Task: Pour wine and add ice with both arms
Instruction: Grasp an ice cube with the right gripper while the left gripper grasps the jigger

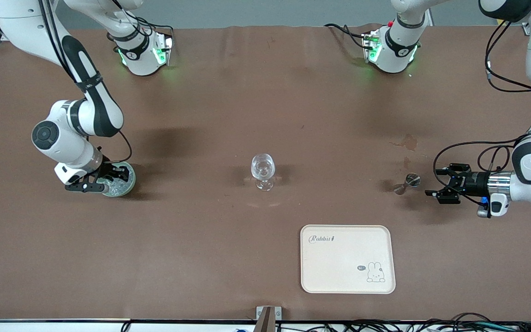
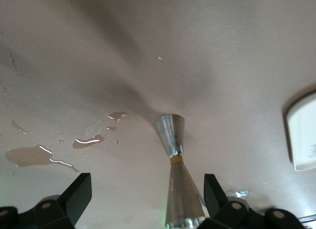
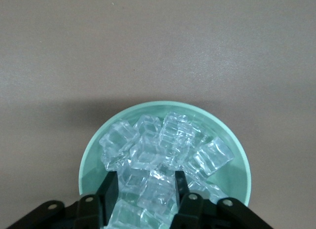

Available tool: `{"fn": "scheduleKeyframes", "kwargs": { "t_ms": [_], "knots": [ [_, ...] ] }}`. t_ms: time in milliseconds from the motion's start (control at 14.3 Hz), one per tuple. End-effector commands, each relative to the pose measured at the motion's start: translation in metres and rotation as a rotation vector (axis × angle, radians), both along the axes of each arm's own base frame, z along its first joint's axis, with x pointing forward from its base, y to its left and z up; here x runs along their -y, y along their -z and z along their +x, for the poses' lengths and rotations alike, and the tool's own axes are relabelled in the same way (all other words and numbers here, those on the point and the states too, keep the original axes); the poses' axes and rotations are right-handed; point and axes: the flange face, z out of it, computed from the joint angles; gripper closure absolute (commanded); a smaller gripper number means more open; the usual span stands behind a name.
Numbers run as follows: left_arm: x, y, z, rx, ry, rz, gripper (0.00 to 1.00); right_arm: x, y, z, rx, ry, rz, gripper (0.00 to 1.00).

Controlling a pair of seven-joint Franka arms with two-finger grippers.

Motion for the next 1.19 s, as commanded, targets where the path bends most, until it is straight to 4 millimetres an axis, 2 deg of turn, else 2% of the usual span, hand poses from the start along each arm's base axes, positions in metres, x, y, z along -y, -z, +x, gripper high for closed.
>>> {"fn": "scheduleKeyframes", "kwargs": {
  "t_ms": [0, 140, 350, 490, 630, 770, 910, 1120],
  "knots": [
    [0.004, 0.012, -0.003, -0.045, -0.058, -0.06, 0.01, 0.003, -0.001, -0.003, 0.008, 0.02, 0.005, 0.66],
    [0.005, 0.028, -0.006, -0.097, -0.156, -0.123, 0.07, 0.003, 0.0, -0.003, 0.005, 0.019, 0.004, 0.78],
    [0.013, 0.046, -0.007, -0.172, -0.233, -0.152, 0.08, 0.003, -0.001, -0.003, 0.003, 0.025, 0.006, 0.89],
    [0.014, 0.063, -0.01, -0.199, -0.271, -0.19, 0.14, 0.003, -0.003, -0.001, 0.005, 0.031, 0.006, 0.92],
    [0.009, 0.071, -0.013, -0.21, -0.305, -0.22, 0.2, 0.002, -0.005, 0.0, 0.008, 0.043, 0.007, 0.97],
    [0.009, 0.072, -0.013, -0.212, -0.313, -0.228, 0.27, 0.001, -0.009, 0.003, -0.008, 0.048, 0.009, 1.0],
    [0.01, 0.076, -0.014, -0.219, -0.319, -0.237, 0.33, 0.0, -0.021, 0.01, -0.044, 0.054, 0.018, 1.0],
    [0.012, 0.079, -0.014, -0.224, -0.338, -0.257, 0.35, -0.002, -0.031, 0.014, -0.066, 0.061, 0.03, 1.0]
  ]
}}
